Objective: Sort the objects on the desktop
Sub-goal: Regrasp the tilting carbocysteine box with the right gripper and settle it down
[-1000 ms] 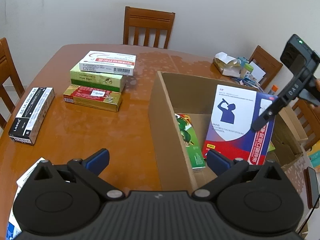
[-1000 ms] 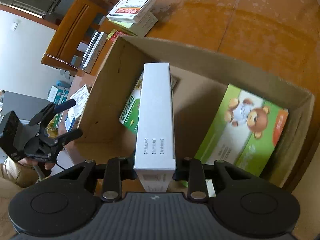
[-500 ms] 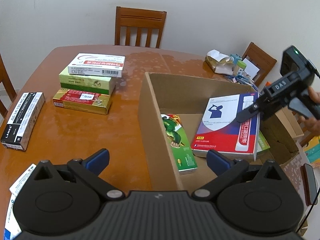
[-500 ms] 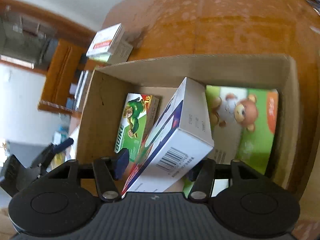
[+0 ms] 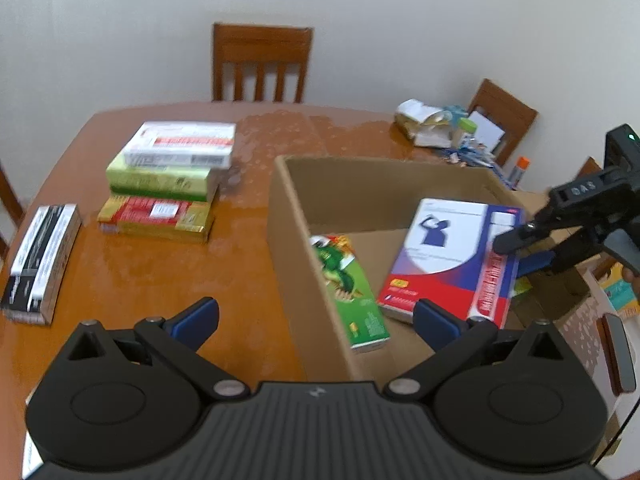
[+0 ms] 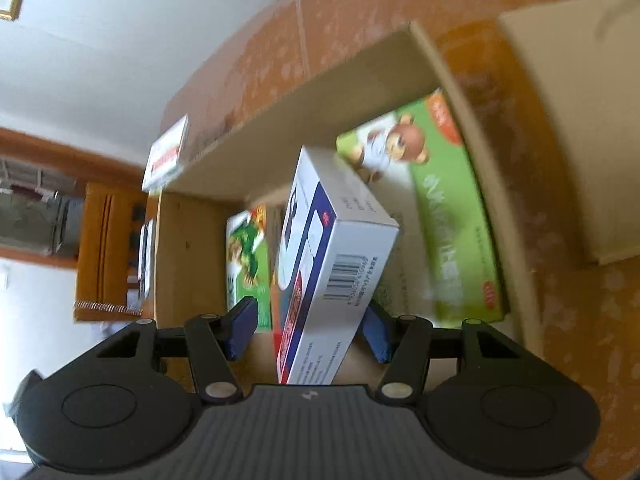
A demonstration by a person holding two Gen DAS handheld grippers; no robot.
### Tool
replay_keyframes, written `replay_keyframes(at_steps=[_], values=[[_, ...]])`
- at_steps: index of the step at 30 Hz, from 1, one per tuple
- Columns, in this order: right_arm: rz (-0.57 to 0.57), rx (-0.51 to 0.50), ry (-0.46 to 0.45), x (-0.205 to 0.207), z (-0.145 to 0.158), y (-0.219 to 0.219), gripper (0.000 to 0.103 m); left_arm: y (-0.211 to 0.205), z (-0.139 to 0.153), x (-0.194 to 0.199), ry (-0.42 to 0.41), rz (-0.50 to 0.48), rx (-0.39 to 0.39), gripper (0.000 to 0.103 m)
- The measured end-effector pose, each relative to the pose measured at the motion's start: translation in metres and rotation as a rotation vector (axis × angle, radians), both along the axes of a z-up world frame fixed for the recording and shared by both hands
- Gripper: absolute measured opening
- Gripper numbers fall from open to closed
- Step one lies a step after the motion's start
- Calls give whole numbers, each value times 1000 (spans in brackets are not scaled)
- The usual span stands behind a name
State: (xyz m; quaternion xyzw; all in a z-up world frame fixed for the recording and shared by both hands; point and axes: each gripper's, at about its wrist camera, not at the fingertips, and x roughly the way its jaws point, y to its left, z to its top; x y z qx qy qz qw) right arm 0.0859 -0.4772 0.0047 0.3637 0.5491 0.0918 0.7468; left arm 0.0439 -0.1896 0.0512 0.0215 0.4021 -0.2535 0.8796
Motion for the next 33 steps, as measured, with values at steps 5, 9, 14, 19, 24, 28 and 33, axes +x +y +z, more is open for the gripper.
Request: replay_keyframes(at_steps=[5,9,14,19,24,28,33], values=[[-10,-92,-86,-10,9,11,55,-20,16,-5,-42,-123,-47,103],[-9,-112,-110,-8,6,9,42,-43,20,-9,-49,-212,-65,103],[-5,-65,-127,-3,0,2,39,-61,20,-17,-54,-275,-59,103],[31,47,-115,10,-9,-19,36,-65,17,-22,-38,-279,-35,103],[71,8,-109,25,-5,-18,38,-66,14,-23,-23,-259,-23,103],[91,-37,-97,30,-7,-4,42,-65,12,-23,-15,-240,-20,103],[89,-47,-82,34,-14,8,43,-62,13,-20,-15,-220,-18,103]])
